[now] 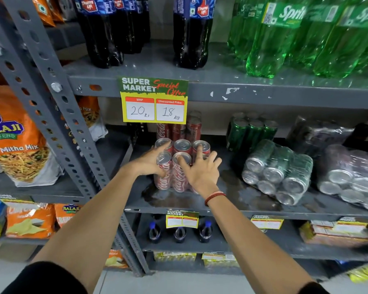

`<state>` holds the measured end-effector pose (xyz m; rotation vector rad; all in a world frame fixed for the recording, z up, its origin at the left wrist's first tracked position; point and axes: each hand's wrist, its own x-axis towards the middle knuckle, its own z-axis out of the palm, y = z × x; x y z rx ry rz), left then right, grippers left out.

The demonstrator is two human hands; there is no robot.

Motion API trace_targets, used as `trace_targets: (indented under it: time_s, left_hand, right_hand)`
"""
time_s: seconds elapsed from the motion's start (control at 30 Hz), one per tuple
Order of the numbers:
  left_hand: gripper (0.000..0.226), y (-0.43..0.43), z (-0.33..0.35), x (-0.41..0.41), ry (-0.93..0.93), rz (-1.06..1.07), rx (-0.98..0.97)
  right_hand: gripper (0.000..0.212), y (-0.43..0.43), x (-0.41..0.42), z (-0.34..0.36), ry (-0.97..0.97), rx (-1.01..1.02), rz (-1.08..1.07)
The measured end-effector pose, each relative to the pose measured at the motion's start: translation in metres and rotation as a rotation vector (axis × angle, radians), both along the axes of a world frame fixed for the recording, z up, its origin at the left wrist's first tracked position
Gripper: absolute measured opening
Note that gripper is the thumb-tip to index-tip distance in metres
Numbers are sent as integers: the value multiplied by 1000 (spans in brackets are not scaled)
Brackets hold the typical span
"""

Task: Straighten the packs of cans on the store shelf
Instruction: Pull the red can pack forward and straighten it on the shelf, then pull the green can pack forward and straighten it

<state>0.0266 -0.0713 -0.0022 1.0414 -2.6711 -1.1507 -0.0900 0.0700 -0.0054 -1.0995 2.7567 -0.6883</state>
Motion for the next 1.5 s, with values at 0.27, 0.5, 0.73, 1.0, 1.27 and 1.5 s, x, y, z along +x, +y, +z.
trace_targets:
  time_s: [0.27,0.5,0.73,1.0,1.27,1.5]
  left_hand:
    - [110,13,1,3,-20,62,-30]
    - [88,47,68,-45,-467,71,-311]
    - [78,147,95,-190,69,-120,-191]
    - [140,151,7,-281,-176,-185,176]
    - [147,147,-1,-287,-130,-225,159]
    - [134,157,-17,-257,38,-82,33]
  right_hand:
    - [87,14,-16,17,-158,91,175]
    - [73,96,-111,24,-46,-269,33]
    - [89,176,-224,22,-191,-225,-265]
    - [133,184,-283,-10,-854,-277,-189]
    - [101,176,-299,-23,-851,-391,-140]
    - [77,181,-283,-16,-649,-421,-8]
